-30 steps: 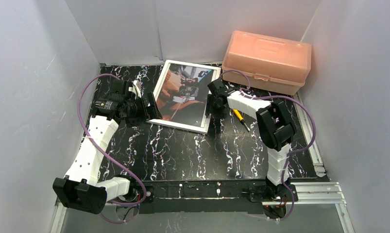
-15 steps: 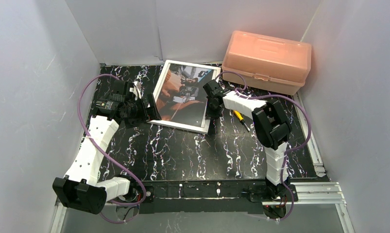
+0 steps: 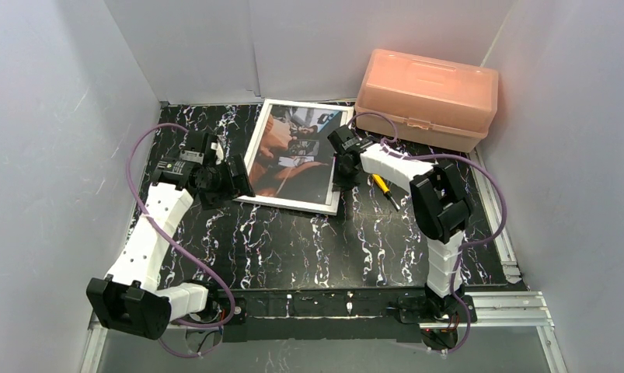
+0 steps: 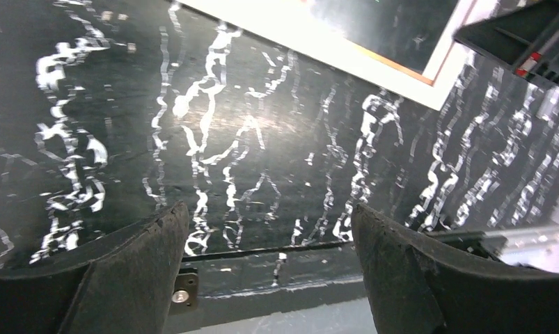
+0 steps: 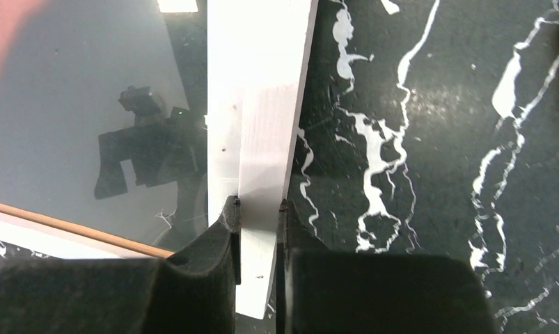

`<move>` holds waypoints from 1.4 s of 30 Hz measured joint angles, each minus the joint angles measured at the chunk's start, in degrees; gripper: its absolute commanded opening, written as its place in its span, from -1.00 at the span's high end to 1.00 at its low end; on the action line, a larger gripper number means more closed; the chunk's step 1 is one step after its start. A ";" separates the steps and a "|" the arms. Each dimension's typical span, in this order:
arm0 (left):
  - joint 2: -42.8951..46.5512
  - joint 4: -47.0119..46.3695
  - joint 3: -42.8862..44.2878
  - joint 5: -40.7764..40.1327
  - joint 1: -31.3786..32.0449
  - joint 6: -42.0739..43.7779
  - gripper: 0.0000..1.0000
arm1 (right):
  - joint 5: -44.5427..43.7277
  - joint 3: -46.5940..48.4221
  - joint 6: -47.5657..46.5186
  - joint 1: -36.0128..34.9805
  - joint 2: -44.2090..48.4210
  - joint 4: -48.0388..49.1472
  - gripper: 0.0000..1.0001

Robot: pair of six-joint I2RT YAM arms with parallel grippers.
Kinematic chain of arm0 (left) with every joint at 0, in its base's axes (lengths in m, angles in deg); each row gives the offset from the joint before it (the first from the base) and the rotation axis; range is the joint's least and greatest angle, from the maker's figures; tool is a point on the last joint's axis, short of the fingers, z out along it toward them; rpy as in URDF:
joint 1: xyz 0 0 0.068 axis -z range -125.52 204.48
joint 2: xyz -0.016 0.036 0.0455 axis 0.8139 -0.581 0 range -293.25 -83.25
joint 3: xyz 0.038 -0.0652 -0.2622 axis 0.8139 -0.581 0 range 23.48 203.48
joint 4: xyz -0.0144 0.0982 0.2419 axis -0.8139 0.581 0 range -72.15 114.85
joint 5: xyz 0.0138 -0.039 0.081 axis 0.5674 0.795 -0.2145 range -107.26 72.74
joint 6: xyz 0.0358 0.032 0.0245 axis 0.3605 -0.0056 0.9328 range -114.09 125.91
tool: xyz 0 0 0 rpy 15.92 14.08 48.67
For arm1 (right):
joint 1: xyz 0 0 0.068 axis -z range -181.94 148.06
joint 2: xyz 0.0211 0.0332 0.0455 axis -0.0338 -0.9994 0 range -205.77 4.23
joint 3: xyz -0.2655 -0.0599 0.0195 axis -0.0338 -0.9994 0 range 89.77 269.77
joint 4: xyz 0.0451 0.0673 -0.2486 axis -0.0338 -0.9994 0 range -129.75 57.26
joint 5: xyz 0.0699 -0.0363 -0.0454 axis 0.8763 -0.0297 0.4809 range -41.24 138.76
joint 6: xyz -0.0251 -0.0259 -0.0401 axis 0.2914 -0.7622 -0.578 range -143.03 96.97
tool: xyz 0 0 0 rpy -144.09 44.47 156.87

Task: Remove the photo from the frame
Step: Turn over the photo frame at the center of the board.

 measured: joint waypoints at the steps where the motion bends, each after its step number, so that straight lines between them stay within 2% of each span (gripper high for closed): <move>1: -0.39 -0.28 0.00 1.81 0.13 -0.02 -0.75 | -0.13 0.00 -0.28 -0.07 0.61 -0.70 0.95; 4: -1.75 -1.57 0.00 5.20 2.19 -0.24 -0.82 | -0.55 0.00 -0.70 -0.37 2.49 -2.51 0.95; 11: -4.94 -5.01 0.00 7.48 13.25 -0.24 -0.86 | 0.26 -0.33 -0.28 -0.85 5.53 -4.15 0.96; 23: -10.88 -12.46 0.02 -1.22 32.02 2.29 -0.78 | 2.08 -3.15 1.22 -2.21 7.45 -4.26 0.96; 28: -11.13 -15.91 -0.11 -6.34 37.81 8.61 -0.80 | 2.36 -4.44 1.38 -2.25 9.66 -4.26 0.97; 35: -12.24 -18.82 -0.26 -11.30 45.44 22.82 -0.87 | 2.82 -4.70 1.36 -2.25 10.16 -4.39 0.97; 37: -13.70 -19.19 -0.26 -12.31 47.28 27.82 -0.96 | 2.82 -4.74 1.33 -2.25 10.32 -4.37 0.97; 42: -18.97 -19.19 -0.24 -16.72 49.94 36.28 -0.97 | 2.86 -5.51 1.14 -2.25 11.30 -4.44 0.97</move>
